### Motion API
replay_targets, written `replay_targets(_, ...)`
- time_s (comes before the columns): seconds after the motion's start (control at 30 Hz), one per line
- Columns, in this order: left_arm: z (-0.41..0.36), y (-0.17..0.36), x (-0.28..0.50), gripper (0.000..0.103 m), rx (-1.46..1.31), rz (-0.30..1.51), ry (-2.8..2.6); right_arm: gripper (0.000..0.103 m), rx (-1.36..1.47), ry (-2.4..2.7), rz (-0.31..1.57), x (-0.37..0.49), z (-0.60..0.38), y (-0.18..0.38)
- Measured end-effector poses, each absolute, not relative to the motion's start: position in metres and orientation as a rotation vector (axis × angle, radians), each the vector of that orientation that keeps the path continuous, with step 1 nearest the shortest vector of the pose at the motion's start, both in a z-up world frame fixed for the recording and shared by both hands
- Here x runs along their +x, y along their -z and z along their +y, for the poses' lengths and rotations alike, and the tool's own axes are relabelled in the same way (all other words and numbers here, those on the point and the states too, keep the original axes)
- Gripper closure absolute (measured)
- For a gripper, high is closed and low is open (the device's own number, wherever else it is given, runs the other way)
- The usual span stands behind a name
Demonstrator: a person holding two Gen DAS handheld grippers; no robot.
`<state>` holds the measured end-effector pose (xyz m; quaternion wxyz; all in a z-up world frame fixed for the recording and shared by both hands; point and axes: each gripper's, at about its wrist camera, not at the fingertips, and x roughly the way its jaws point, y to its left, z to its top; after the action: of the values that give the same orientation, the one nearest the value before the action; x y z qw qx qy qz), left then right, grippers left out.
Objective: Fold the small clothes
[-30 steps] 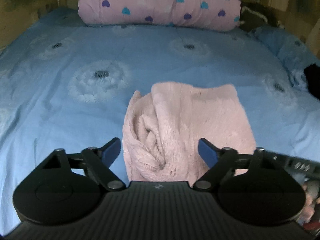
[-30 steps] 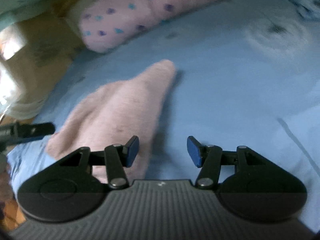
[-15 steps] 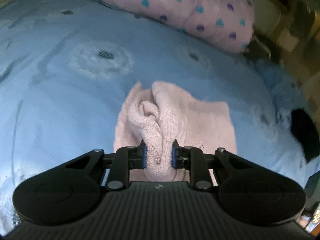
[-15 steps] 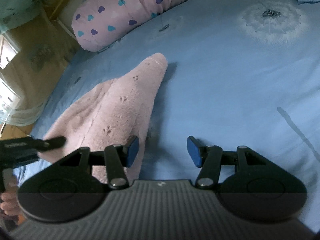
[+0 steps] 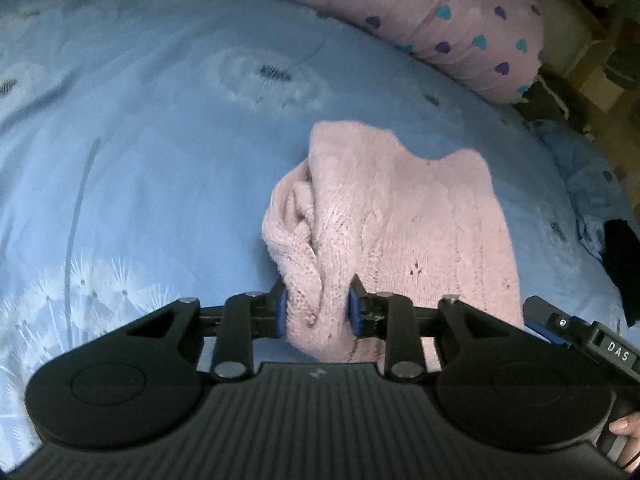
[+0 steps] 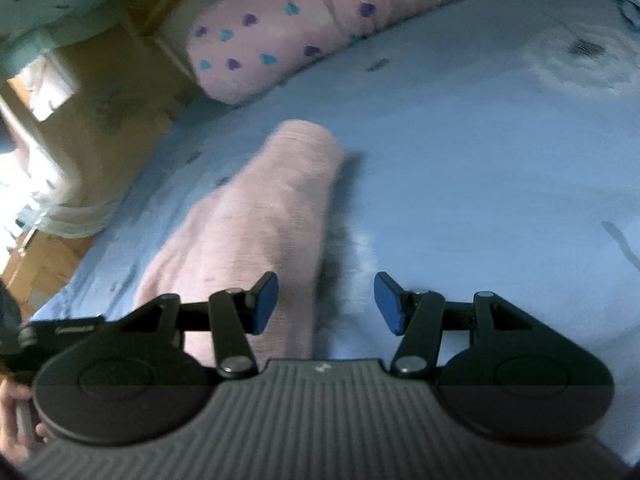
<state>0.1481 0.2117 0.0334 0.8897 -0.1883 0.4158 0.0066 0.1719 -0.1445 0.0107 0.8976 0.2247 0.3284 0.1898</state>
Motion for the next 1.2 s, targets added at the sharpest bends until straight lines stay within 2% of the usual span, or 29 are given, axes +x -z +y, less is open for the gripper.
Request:
replay_targets(0.1,0.206,-0.045,0.147,0.061,-0.334,0.824,-0.026,0.046,0.458,-0.432,0.644,0.168,-0.139,-0.016)
replay_targets(0.27,0.202,-0.063,0.159,0.042,-0.285,0.777,-0.02,0.046,0.417,-0.446,0.614,0.178,-0.128,-0.033)
replay_targets(0.37,0.207,-0.071,0.172,0.036,-0.316,0.758,-0.002,0.046,0.404,-0.449,0.615,0.187,-0.127,-0.038)
replay_targets(0.73,0.2,-0.049,0.256,0.036,-0.268,0.788,-0.046,0.046,0.516,-0.375,0.686,0.222,-0.136,-0.02)
replay_targets(0.93,0.201,-0.028,0.274,0.036,-0.296,0.804,-0.073,0.046,0.528,-0.382,0.689,0.223,-0.134,-0.013)
replay_targets(1.0,0.203,-0.024,0.275,0.046,-0.343,0.807,-0.055,0.046,0.528,-0.382,0.686,0.225,-0.133,-0.014)
replay_targets(1.03,0.203,-0.023,0.274,0.067,-0.357,0.803,-0.046,0.046,0.53,-0.382,0.685,0.224,-0.133,-0.013)
replay_targets(1.07,0.203,-0.024,0.272,0.079,-0.363,0.792,-0.047,0.046,0.533,-0.381,0.686,0.223,-0.133,-0.013)
replay_targets(1.13,0.203,-0.028,0.267,0.088,-0.353,0.757,-0.086,0.046,0.537,-0.382,0.687,0.223,-0.133,-0.013)
replay_targets(1.2,0.208,-0.032,0.264,0.088,-0.336,0.734,-0.152,0.046,0.536,-0.383,0.685,0.222,-0.133,-0.013)
